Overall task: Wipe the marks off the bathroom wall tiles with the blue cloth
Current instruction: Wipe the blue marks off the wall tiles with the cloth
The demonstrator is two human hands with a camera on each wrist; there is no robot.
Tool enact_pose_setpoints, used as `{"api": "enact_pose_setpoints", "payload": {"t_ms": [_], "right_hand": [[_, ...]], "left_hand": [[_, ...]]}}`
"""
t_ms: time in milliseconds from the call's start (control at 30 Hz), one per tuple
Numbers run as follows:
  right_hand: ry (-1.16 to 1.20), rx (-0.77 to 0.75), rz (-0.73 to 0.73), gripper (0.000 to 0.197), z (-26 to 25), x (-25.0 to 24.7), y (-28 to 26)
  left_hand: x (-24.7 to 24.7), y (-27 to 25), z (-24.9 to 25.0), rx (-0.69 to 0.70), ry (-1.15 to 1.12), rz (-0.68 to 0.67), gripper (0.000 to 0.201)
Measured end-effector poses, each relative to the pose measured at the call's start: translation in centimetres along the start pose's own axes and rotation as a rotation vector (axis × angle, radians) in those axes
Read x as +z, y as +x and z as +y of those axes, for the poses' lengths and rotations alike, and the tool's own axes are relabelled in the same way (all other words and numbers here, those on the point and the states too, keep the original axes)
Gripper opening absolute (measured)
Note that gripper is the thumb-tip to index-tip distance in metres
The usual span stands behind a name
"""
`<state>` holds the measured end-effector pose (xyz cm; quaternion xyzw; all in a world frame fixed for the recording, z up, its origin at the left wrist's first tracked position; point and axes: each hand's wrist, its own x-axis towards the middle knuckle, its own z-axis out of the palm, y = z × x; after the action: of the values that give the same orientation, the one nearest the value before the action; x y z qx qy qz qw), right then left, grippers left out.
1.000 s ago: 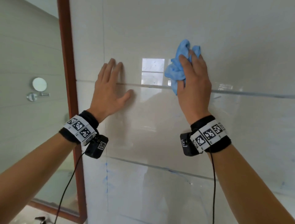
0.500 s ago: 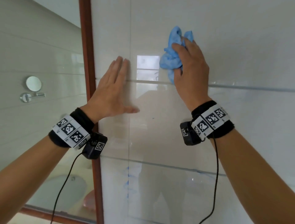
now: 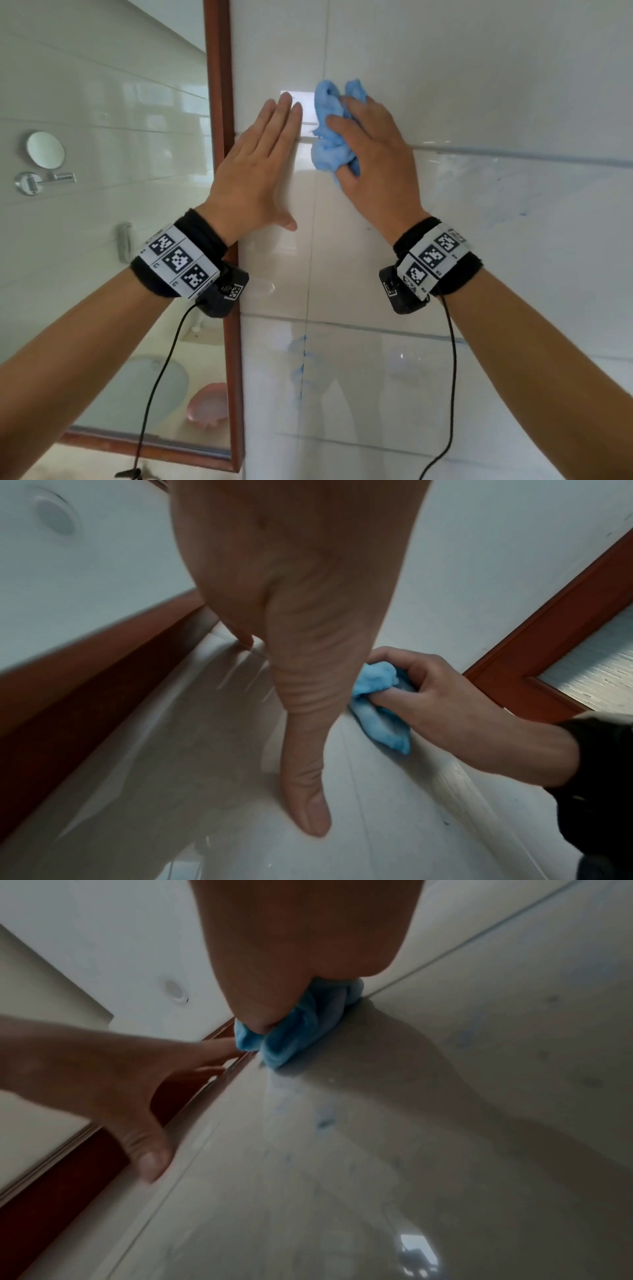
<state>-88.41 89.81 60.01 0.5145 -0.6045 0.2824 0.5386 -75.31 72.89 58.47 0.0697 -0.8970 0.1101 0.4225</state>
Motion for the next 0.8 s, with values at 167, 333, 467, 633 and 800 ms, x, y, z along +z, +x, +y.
{"api": "enact_pose_setpoints", "payload": {"t_ms": [167,333,467,633,800], "right_hand": [[-0.012,-0.034,0.036,0.032,-1.2,1.5,-2.4],[-0.041,-0.048,0.022,0.029,-1.8,1.9,-3.8],[-0.075,-0.113,-0.013,0.029,-2.5,3.6,-8.1],[-0.067,-0.162,-0.005,0.027,-4.6,5.0,-13.5],[-0.057,-0.189,-0.066,0.027,-5.8,6.1,-18.9]], "left_hand": [[-0.1,-0.4,-0.2,0.030,-0.003,0.028,0.168],[0.5,-1.7,0.1,0.018,-0.015,0.052,0.157],[1.4,-3.9,0.2,-0.020,-0.040,0.060,0.149],[3.7,-8.0,0.7,-0.014,-0.037,0.010,0.149],[6.1,-10.9,1.0,0.006,0.004,-0.044,0.150]]}}
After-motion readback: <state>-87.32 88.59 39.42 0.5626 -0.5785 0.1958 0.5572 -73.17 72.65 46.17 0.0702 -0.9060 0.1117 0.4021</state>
